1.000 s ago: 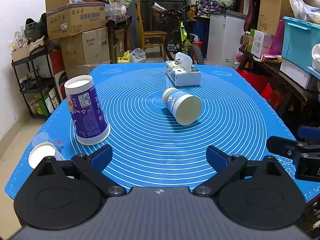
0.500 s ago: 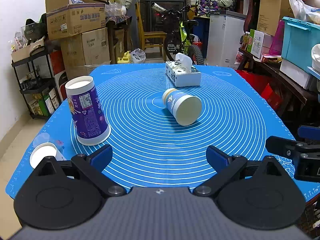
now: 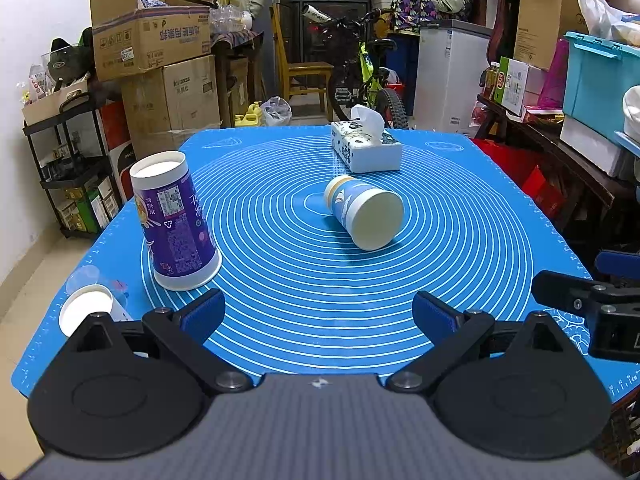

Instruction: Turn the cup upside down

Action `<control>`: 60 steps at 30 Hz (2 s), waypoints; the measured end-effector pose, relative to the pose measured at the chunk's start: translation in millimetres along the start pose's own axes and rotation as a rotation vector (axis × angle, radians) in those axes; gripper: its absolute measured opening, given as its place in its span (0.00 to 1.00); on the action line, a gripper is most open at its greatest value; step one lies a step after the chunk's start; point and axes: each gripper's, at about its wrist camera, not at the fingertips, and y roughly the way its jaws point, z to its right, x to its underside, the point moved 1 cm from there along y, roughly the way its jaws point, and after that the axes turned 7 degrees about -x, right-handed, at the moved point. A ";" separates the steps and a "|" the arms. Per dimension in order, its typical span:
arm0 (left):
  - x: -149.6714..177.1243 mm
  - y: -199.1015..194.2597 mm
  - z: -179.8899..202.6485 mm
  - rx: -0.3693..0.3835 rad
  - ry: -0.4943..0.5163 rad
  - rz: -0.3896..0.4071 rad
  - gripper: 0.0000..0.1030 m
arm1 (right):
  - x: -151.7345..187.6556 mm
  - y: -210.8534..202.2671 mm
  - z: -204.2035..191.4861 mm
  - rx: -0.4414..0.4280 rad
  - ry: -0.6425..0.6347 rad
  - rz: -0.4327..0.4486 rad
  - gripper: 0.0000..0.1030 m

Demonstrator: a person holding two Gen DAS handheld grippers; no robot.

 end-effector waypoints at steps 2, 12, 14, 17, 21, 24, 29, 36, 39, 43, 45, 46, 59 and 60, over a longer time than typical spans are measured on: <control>0.1 0.3 0.0 0.000 0.000 0.001 0.96 | 0.6 0.1 0.5 0.000 0.000 -0.001 0.91; -0.1 -0.1 -0.1 0.000 0.000 0.001 0.96 | 0.4 0.4 0.8 0.000 0.000 0.000 0.91; 0.1 0.3 0.1 0.000 0.000 0.000 0.96 | 0.0 0.5 0.7 -0.001 0.000 -0.001 0.91; 0.1 0.3 0.1 0.000 0.000 0.000 0.96 | -0.1 0.7 0.7 -0.001 0.001 -0.001 0.91; 0.9 2.0 -0.5 -0.001 0.000 -0.006 0.96 | -1.1 0.9 0.3 -0.001 0.002 0.000 0.91; 1.3 5.3 -0.7 0.000 0.000 -0.008 0.96 | -0.3 1.4 0.9 0.000 0.002 0.000 0.91; -6.7 11.6 4.6 0.002 0.006 0.006 0.96 | -0.8 6.3 4.8 0.006 0.012 0.012 0.91; -42.4 47.3 23.5 0.009 -0.004 0.072 0.96 | -10.9 19.6 28.0 0.034 0.035 0.058 0.91; -57.4 77.0 36.7 -0.008 -0.003 0.063 0.96 | -16.9 27.1 37.8 0.045 0.051 0.073 0.91; -68.8 115.1 49.7 -0.042 -0.006 0.036 0.96 | -21.6 37.4 49.7 0.059 0.065 0.086 0.91; -72.8 130.4 54.4 -0.052 -0.015 0.026 0.96 | -21.5 41.3 54.5 0.066 0.068 0.084 0.91; -74.3 136.6 56.3 -0.059 -0.020 0.022 0.96 | -21.0 43.3 56.6 0.069 0.069 0.081 0.91; -64.2 177.6 70.6 -0.058 0.037 -0.135 0.79 | -12.3 51.8 76.9 0.100 0.097 0.050 0.91; -63.0 173.4 67.8 -0.047 0.034 -0.141 0.79 | -12.3 51.7 78.1 0.100 0.101 0.051 0.91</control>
